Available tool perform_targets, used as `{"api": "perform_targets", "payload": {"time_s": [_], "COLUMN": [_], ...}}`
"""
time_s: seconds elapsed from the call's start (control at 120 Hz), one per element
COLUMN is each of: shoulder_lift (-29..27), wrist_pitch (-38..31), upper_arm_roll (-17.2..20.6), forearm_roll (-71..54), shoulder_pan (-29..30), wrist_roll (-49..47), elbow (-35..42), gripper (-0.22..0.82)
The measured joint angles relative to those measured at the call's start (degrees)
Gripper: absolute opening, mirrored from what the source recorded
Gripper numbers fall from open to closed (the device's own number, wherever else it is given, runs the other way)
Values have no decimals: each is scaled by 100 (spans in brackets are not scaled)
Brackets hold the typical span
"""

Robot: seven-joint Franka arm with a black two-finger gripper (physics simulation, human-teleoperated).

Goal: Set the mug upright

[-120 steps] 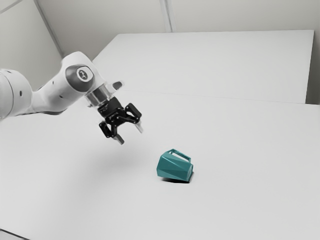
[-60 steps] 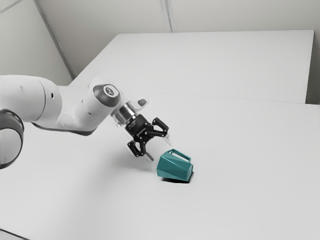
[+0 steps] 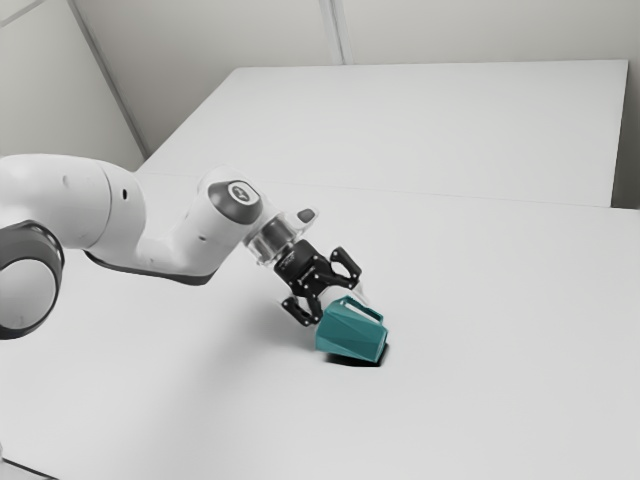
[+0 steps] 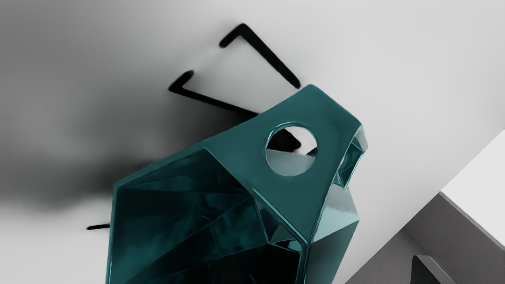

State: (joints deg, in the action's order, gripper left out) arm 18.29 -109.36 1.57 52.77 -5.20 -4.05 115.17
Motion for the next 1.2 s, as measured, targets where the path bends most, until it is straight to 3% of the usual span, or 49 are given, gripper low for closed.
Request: {"api": "perform_targets", "payload": {"time_s": [0.125,0.383,0.658,0.817,1.2], "shoulder_lift": [-5,-135,-540,-1147,-1664], "wrist_pitch": [-43,-200,-390,-516,-725], "upper_arm_roll": [1,74,127,189,-1], "forearm_roll": [-12,-26,-484,-1918,-4919], "shoulder_pan": [-6,-125,-163,-173,-35], "wrist_roll": [-29,-137,-359,-636,-1040], "elbow": [-16,-108,-118,-125,-79], "gripper": [7,-12,-17,-18,-18]}}
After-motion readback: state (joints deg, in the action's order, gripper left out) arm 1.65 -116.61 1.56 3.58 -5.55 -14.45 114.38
